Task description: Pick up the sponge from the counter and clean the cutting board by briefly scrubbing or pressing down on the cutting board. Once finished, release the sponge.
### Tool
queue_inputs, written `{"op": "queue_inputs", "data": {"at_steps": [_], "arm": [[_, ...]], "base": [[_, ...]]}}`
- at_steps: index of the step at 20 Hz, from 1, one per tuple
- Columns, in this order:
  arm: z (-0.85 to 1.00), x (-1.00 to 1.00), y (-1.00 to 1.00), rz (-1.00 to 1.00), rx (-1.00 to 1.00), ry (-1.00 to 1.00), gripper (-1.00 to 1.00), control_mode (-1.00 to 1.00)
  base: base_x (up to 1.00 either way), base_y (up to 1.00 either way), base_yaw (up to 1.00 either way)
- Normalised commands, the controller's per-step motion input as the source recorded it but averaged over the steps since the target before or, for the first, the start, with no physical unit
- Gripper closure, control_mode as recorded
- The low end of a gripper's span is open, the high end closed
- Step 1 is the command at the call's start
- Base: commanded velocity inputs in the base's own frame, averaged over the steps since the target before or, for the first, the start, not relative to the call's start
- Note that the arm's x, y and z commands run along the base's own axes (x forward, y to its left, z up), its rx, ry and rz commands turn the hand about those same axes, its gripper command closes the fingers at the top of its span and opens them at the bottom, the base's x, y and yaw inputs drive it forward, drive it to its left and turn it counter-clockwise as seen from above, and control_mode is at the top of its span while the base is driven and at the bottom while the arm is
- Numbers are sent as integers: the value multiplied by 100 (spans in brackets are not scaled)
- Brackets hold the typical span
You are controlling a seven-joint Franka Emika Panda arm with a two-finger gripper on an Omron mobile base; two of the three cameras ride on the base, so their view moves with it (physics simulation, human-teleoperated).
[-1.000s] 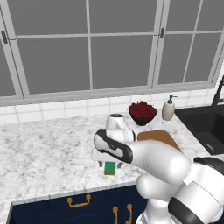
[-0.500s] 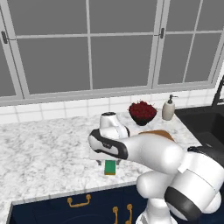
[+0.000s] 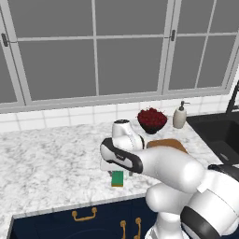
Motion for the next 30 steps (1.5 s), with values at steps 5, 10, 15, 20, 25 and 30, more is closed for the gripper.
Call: {"op": "queue_inputs", "data": {"at_steps": [5, 10, 15, 20, 25, 30], "arm": [[-8, 7, 0, 0, 2, 1, -100, -100], [-7, 5, 22, 0, 0, 0, -100, -100], [-13, 15, 5, 0, 2, 2, -100, -100], [-5, 17, 0, 0, 7, 10, -100, -100], [-1, 15, 0, 0, 0, 5, -100, -100], [-7, 12, 8, 0, 0, 1, -100, -100]], "base": [[0, 0, 0], [0, 0, 0], [0, 0, 0], [0, 0, 0], [0, 0, 0], [0, 0, 0]]}}
